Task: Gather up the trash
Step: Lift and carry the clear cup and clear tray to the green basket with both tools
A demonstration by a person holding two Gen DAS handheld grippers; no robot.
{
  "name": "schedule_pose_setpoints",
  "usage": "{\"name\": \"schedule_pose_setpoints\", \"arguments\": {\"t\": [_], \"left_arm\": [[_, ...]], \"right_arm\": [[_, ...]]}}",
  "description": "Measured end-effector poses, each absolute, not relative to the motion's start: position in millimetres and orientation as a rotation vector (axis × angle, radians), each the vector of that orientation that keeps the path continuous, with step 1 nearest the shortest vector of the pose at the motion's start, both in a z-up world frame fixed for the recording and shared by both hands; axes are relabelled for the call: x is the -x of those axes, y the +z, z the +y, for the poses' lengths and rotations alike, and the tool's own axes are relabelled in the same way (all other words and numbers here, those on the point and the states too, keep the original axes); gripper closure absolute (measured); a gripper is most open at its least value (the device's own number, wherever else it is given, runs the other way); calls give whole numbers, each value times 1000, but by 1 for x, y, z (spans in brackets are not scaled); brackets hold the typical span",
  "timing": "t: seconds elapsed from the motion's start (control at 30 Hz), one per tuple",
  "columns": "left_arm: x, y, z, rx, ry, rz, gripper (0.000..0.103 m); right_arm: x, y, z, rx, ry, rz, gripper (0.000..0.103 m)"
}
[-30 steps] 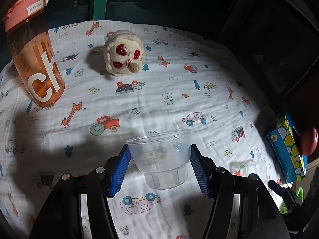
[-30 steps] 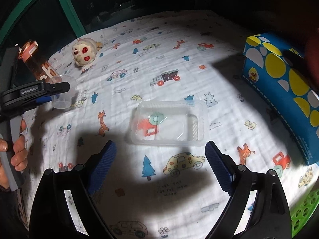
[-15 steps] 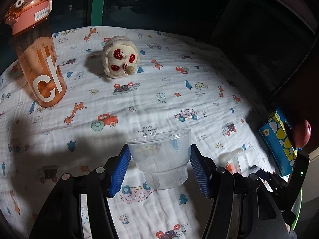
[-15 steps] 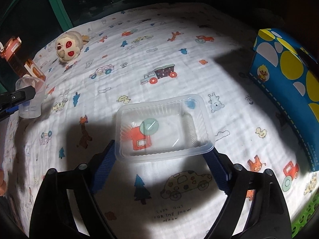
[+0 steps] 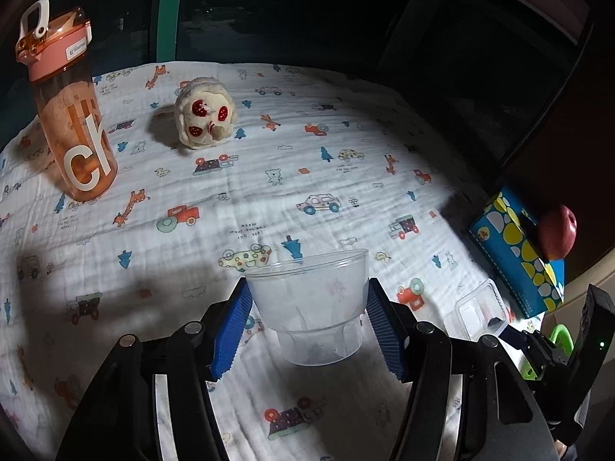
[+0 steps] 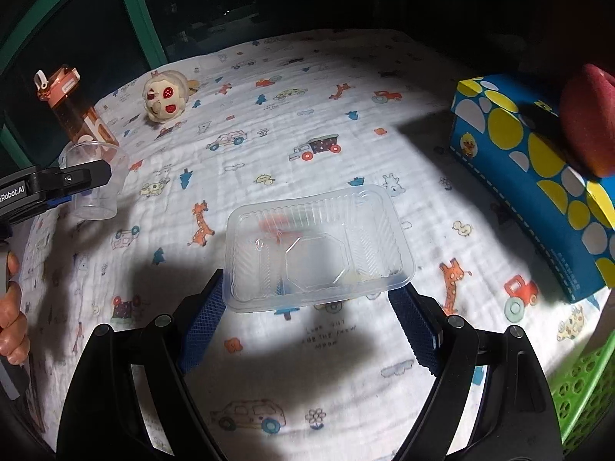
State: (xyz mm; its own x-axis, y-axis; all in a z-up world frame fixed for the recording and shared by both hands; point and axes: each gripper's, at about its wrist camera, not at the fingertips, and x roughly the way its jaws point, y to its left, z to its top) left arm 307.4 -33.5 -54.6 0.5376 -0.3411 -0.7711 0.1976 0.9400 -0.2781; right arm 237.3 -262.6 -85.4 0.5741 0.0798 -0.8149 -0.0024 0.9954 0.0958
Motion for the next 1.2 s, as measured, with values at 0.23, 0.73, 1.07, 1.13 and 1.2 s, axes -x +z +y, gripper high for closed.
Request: {"name": "schedule_pose_setpoints", "arguments": {"t": [0.23, 0.73, 1.07, 1.13, 1.2], "left_arm": [[-274, -35, -55, 153, -375, 922, 45], [-199, -9, -130, 90, -541, 883, 45], [-155, -2, -191, 25, -658, 869, 45], [-149, -1, -205, 12, -685, 868, 45], [-143, 0, -217, 0, -707, 869, 45]], "right_arm": [[-195, -65, -270, -87, 35, 923, 20], [-102, -37, -324, -140, -62, 866, 20], [-45, -29, -369, -177, -166, 836, 20], [-35, -28, -379, -186, -188, 832, 20], [-26, -28, -388, -196, -212, 826, 20]]}}
